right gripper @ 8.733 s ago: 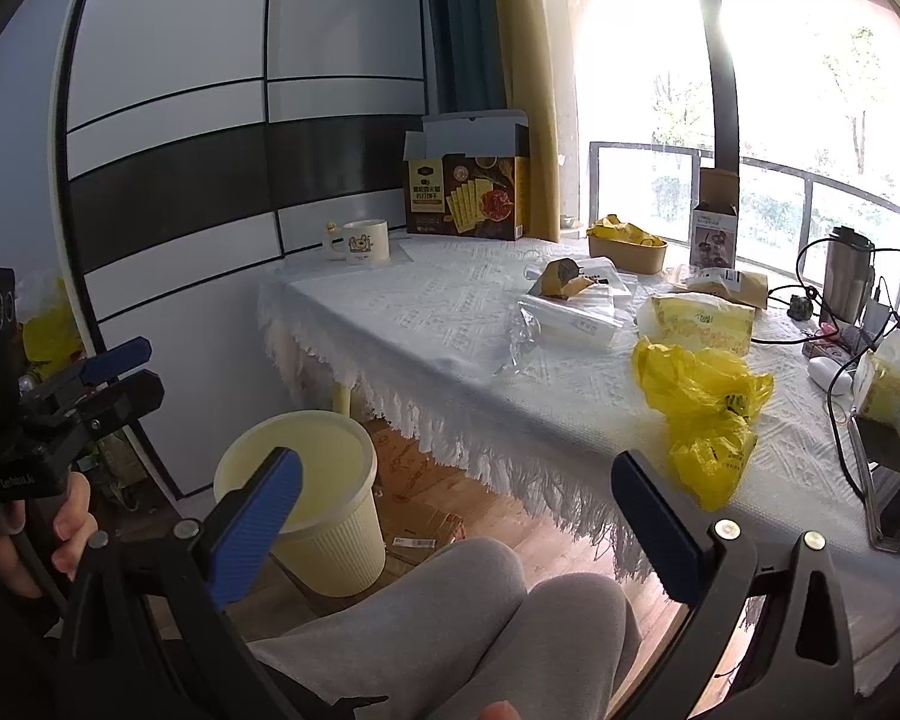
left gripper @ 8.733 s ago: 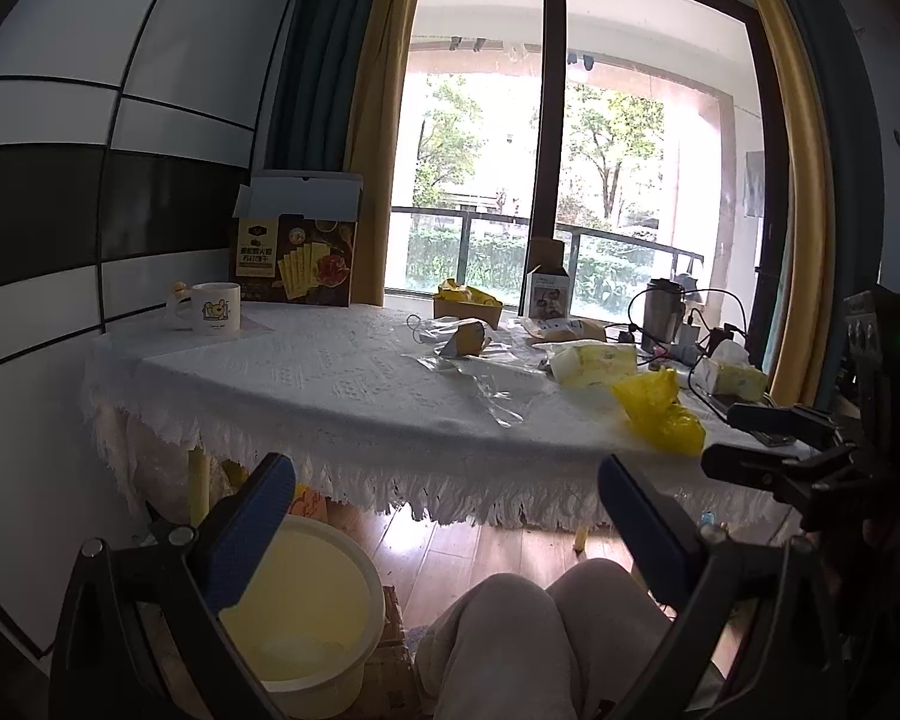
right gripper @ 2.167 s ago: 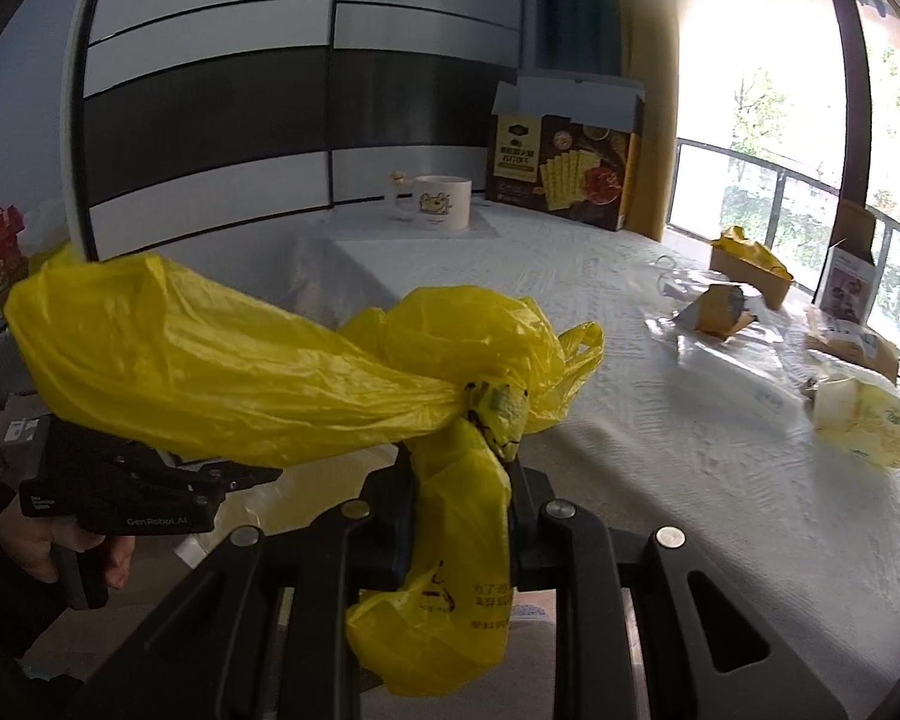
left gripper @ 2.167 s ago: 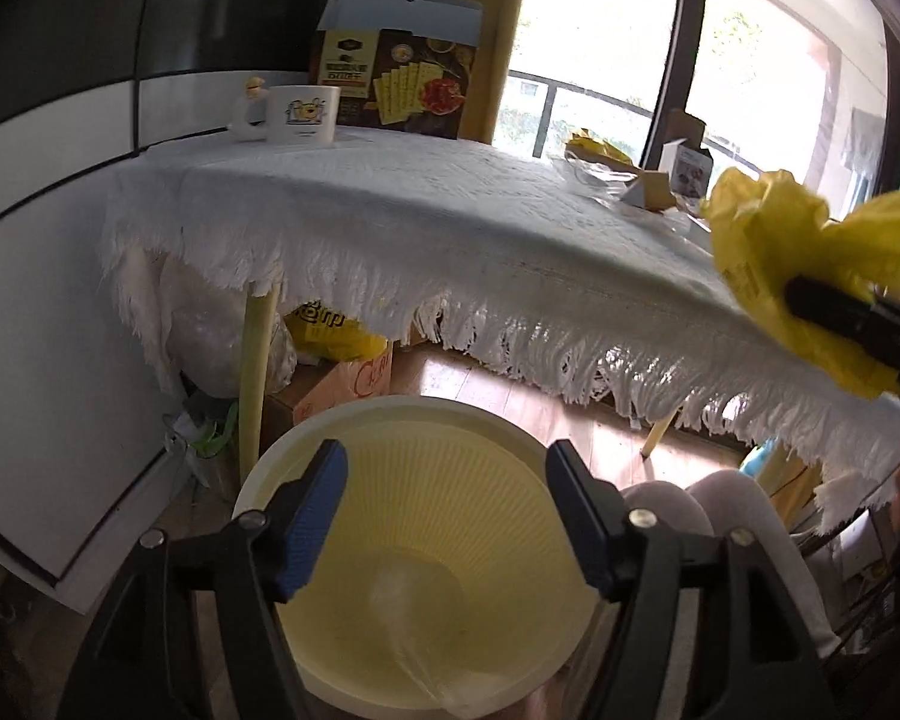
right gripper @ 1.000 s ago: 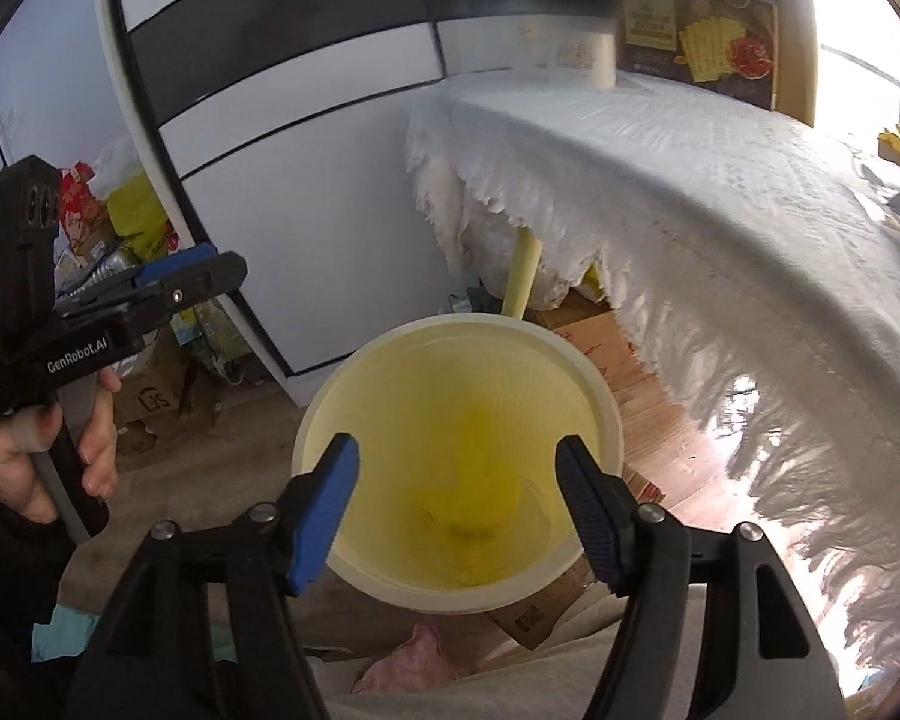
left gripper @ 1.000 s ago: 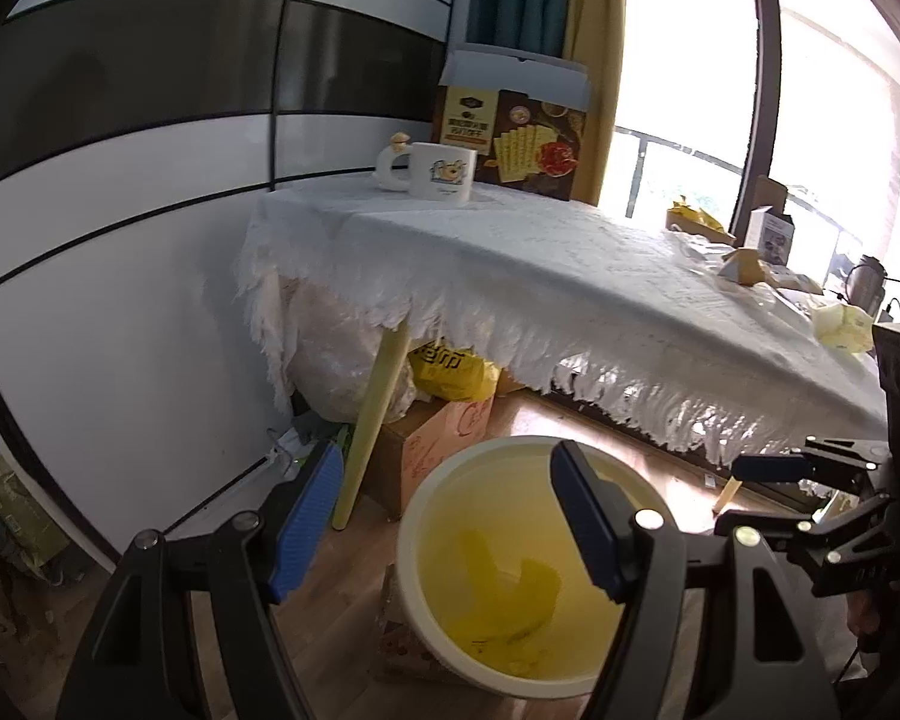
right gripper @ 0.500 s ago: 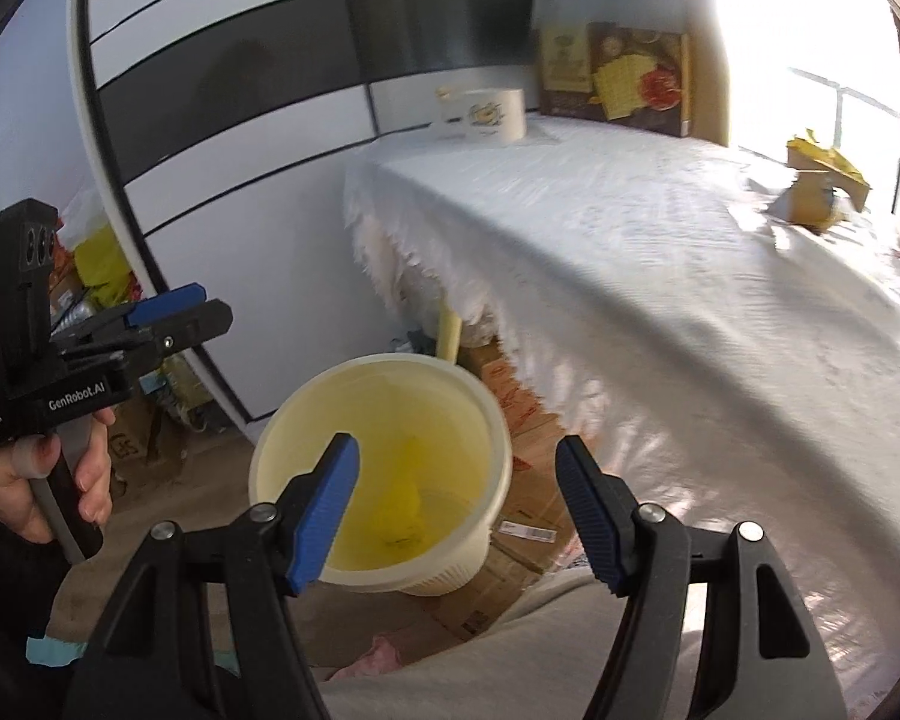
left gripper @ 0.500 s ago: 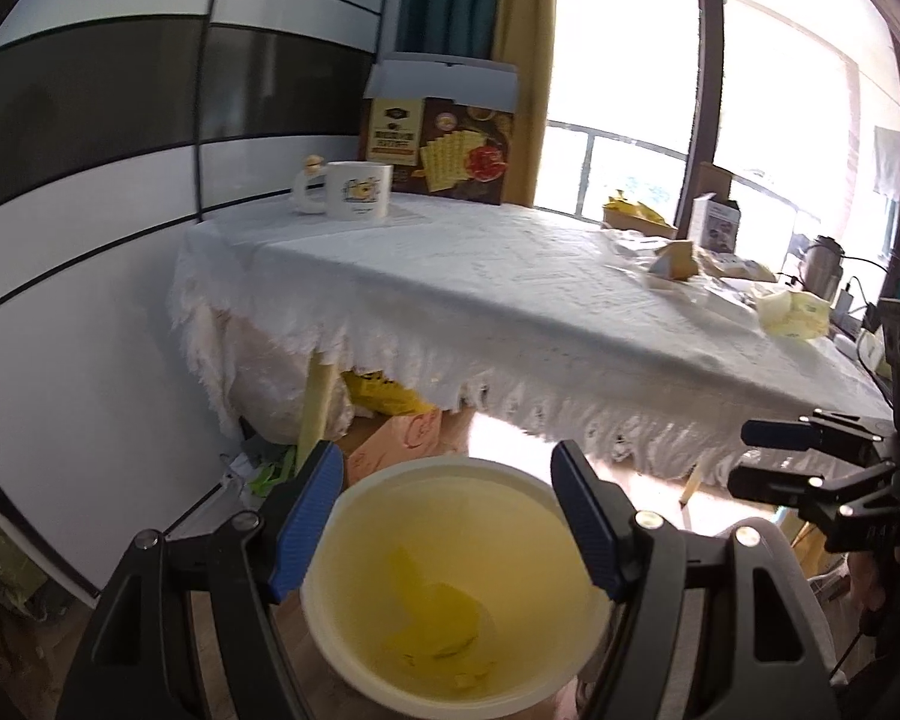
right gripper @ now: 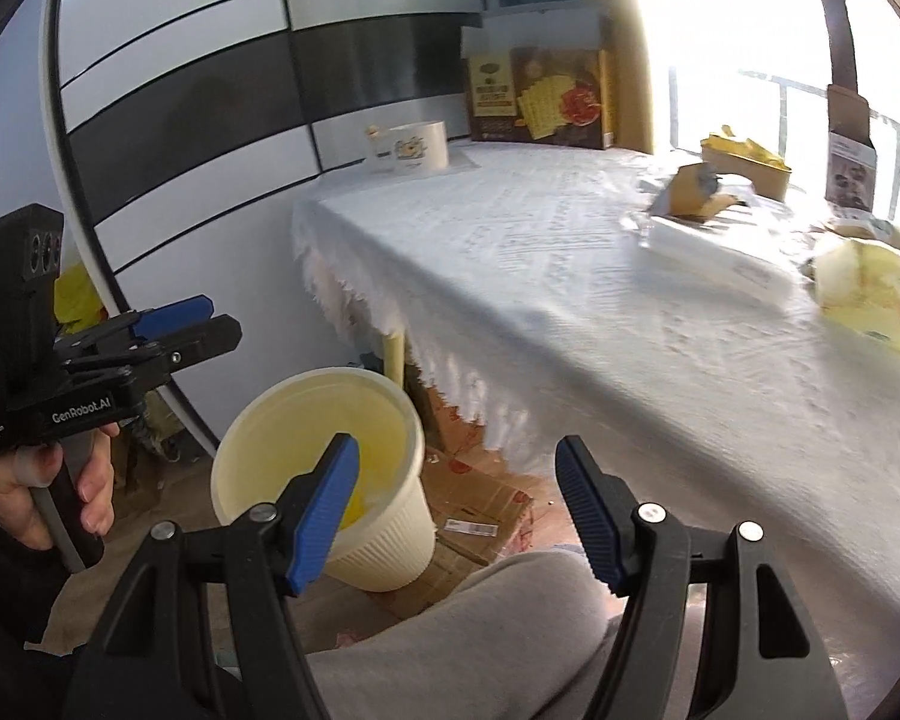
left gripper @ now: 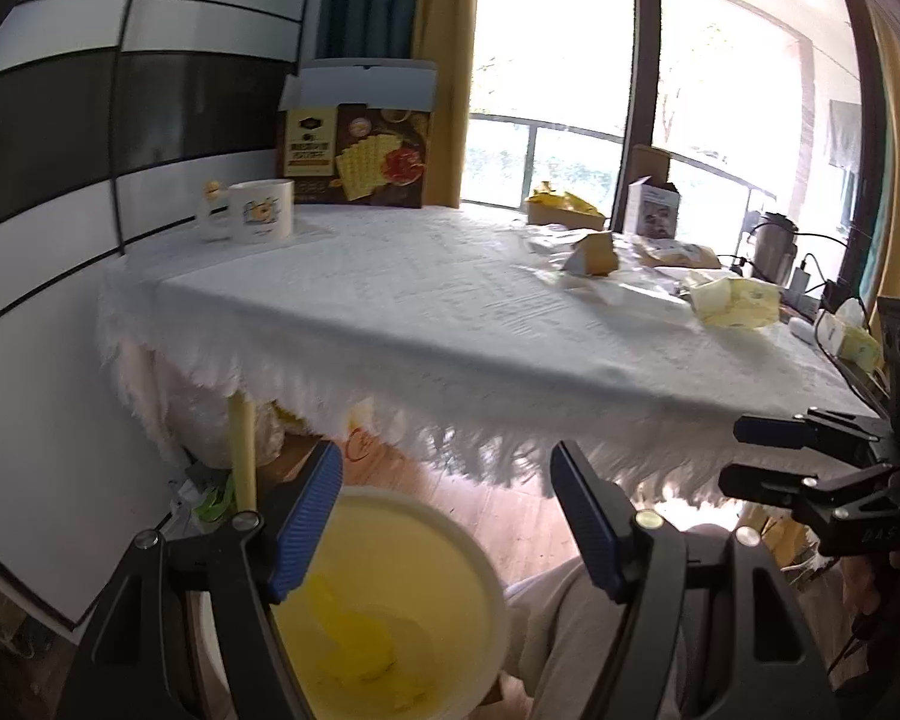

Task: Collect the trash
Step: 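Move both tools back over the table toward the bubble wrap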

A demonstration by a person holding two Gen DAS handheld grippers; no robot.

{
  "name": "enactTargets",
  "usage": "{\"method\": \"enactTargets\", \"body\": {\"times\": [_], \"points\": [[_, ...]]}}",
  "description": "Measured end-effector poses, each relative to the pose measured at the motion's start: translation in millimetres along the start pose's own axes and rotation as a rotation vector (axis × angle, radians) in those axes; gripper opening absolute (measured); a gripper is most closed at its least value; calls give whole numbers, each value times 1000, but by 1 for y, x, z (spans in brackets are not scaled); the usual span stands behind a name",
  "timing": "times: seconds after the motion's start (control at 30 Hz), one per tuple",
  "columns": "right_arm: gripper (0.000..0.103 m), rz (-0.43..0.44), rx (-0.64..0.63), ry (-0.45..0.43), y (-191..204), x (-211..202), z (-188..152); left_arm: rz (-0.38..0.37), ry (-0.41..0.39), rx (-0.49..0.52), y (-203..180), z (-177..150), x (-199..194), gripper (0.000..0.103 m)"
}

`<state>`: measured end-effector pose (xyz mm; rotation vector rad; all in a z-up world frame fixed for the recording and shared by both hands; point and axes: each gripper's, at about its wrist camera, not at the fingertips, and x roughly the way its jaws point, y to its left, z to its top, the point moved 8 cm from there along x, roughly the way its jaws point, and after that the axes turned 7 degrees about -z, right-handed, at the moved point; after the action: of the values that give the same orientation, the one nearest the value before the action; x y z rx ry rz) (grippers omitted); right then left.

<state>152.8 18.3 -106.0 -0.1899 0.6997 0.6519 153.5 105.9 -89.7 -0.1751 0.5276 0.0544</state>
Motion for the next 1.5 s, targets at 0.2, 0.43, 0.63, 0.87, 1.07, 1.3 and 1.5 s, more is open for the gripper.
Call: {"method": "enactTargets", "body": {"times": [0.2, 0.43, 0.63, 0.87, 1.07, 1.3, 1.5], "points": [[66, -33, 20, -16, -29, -18, -3, -32, 5, 22, -28, 10, 14, 72], [66, -70, 49, -36, -62, -36, -2, -60, 8, 43, -55, 20, 26, 72], [66, -105, 67, -61, -88, -52, 3, -89, 10, 63, -74, 30, 38, 72], [66, -146, 92, -74, -117, -62, 10, -130, 14, 80, -95, 44, 54, 72], [66, -176, 101, -84, -134, -67, 21, -162, 10, 91, -107, 59, 66, 72], [66, -210, 112, -94, -156, -71, 37, -201, 14, 106, -123, 75, 84, 72], [66, -240, 119, -94, -179, -69, 53, -219, 23, 115, -129, 90, 104, 72]]}}
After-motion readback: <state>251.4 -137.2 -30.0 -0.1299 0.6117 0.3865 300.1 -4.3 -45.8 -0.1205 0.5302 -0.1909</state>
